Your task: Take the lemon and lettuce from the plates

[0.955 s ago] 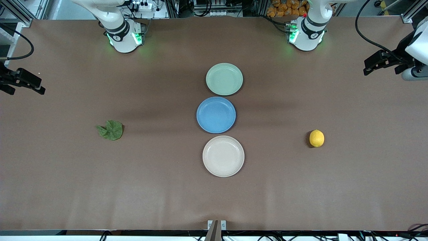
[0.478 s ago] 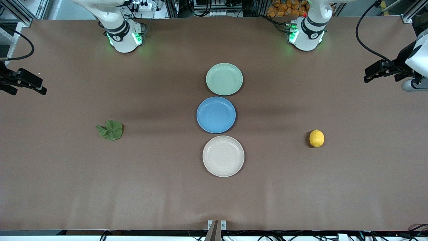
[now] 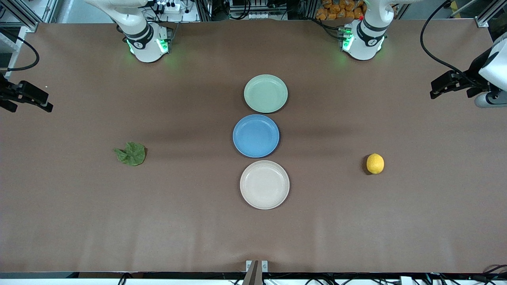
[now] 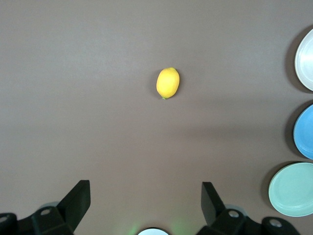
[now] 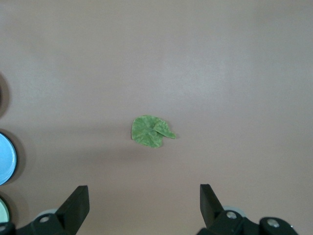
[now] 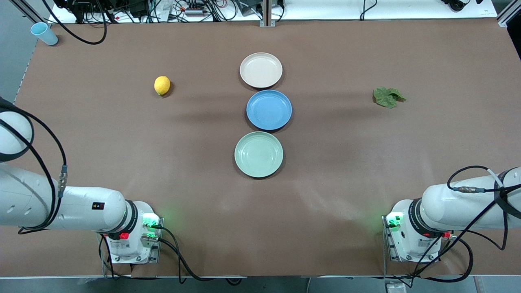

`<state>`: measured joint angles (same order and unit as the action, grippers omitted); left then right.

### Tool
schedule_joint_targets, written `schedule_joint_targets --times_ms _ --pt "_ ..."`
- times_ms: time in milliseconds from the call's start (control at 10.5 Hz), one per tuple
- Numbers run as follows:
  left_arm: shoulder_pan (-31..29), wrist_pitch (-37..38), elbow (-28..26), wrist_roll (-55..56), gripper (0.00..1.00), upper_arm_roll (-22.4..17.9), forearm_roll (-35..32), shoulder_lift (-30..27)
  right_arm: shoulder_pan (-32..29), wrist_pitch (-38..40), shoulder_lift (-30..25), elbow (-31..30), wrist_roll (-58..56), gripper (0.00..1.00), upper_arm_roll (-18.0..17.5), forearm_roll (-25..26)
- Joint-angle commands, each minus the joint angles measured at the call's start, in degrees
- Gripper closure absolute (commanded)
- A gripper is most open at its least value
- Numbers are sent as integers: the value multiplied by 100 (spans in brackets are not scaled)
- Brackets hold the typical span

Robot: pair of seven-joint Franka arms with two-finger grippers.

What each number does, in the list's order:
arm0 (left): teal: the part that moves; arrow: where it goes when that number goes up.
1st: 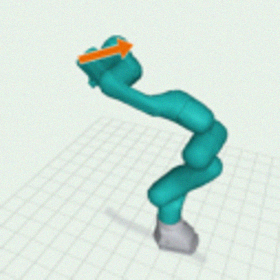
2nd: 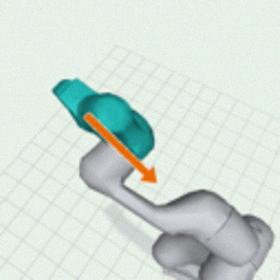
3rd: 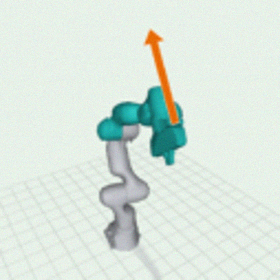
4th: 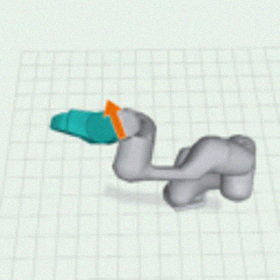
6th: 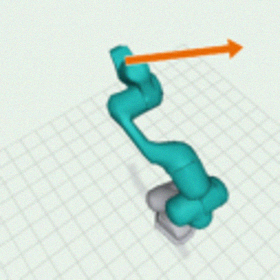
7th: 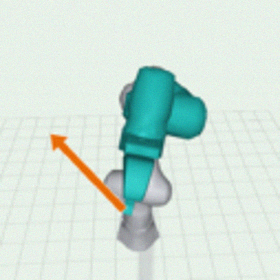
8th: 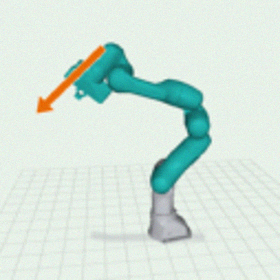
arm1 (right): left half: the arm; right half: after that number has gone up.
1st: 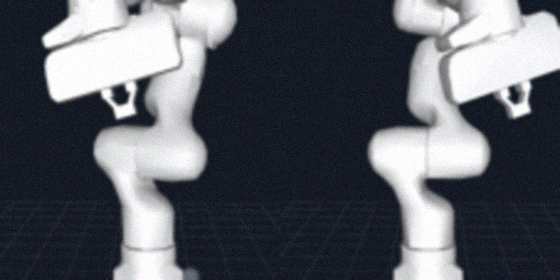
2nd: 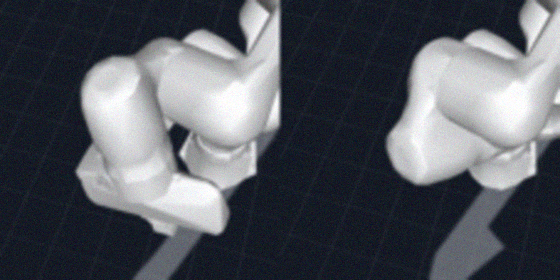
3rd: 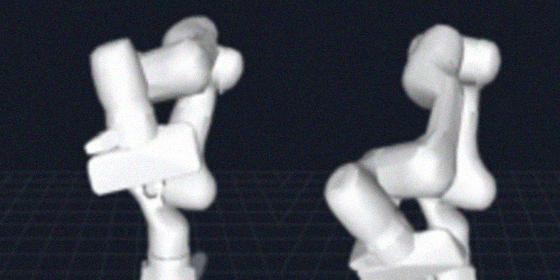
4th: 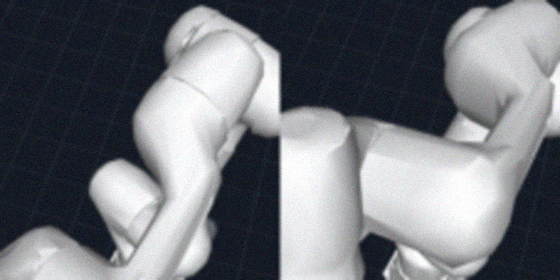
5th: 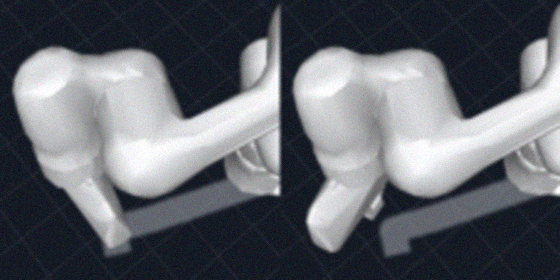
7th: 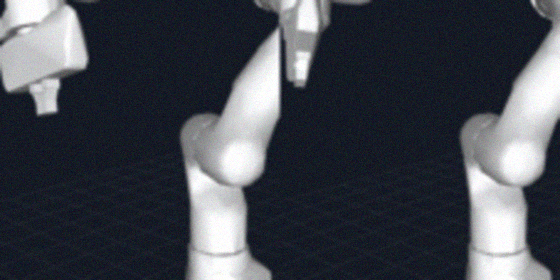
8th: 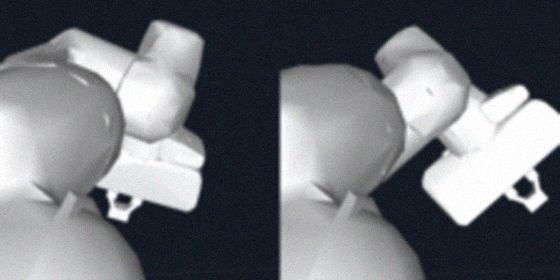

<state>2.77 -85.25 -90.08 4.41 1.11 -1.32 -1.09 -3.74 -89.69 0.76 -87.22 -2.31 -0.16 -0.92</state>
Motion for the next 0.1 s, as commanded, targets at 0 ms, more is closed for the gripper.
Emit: schedule_joint_targets --times_ms 0 --pt "13 -53 96 -142 0 -15 62 30 -4 101 82 179 56 0 -28 83"
